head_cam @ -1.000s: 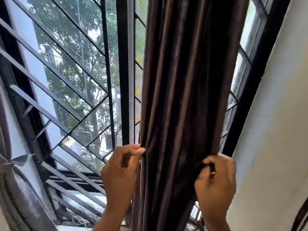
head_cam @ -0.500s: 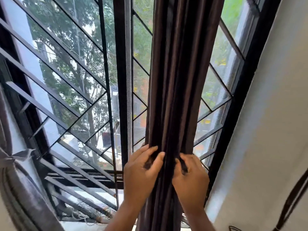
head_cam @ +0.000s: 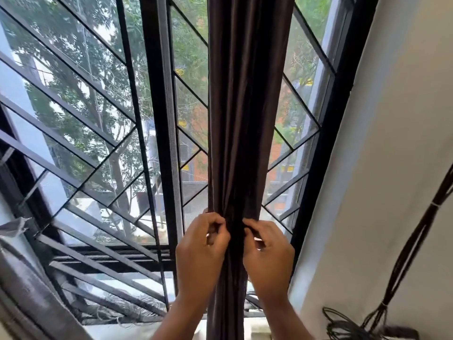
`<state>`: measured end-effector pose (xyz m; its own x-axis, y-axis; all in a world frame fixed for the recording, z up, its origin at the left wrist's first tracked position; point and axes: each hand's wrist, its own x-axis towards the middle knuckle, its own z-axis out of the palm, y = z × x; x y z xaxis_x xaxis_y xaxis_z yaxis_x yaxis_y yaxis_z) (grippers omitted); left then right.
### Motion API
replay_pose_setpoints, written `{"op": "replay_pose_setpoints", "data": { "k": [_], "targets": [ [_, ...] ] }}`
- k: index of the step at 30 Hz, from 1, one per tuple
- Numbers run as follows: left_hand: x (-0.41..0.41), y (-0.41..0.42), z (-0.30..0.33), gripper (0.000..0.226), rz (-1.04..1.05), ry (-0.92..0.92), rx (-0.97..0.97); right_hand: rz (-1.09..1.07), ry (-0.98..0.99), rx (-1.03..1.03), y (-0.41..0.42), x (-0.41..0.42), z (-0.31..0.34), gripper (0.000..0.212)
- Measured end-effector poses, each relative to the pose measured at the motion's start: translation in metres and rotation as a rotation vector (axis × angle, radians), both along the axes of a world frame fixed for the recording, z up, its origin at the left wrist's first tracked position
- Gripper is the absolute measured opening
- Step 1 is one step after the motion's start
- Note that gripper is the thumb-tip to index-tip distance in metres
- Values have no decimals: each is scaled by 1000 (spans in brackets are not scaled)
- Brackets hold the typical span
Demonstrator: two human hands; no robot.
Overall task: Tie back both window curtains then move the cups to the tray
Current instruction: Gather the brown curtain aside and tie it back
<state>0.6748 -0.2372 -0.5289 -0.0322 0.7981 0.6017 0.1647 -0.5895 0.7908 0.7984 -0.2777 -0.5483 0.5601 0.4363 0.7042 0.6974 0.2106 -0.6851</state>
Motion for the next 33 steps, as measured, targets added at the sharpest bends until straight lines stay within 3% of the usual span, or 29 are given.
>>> {"op": "replay_pose_setpoints", "data": {
  "k": [5, 9, 11, 14, 19, 24, 26, 33],
  "targets": [
    [-7, -5, -3, 27, -10, -57, 71, -73, 117, 23, -10, -11, 0, 35],
    [-11, -6, -5, 20, -22, -65, 87, -4, -55, 66, -10, -20, -6, 24],
    [-10, -5, -8, 18, -46, -110, 17, 51, -76, 73, -13, -23, -6, 22],
    [-8, -4, -9, 21, -100, -226, -124, 92, -74, 71, -16, -30, -5, 37],
    [-13, 2, -10, 23, -165, -237, -156, 44, -101, 24, -9, -32, -4, 43],
    [-10, 4, -3, 30, -183, -131, -143, -4, -140, -55, 2, -30, -8, 21],
    [-8, 2, -2, 23, -154, -110, -95, 30, -167, -76, 3, -32, -8, 23],
    [-15, 8, -12, 13, -217, -222, -190, 79, -113, -18, -4, -24, -1, 19]
  ]
}}
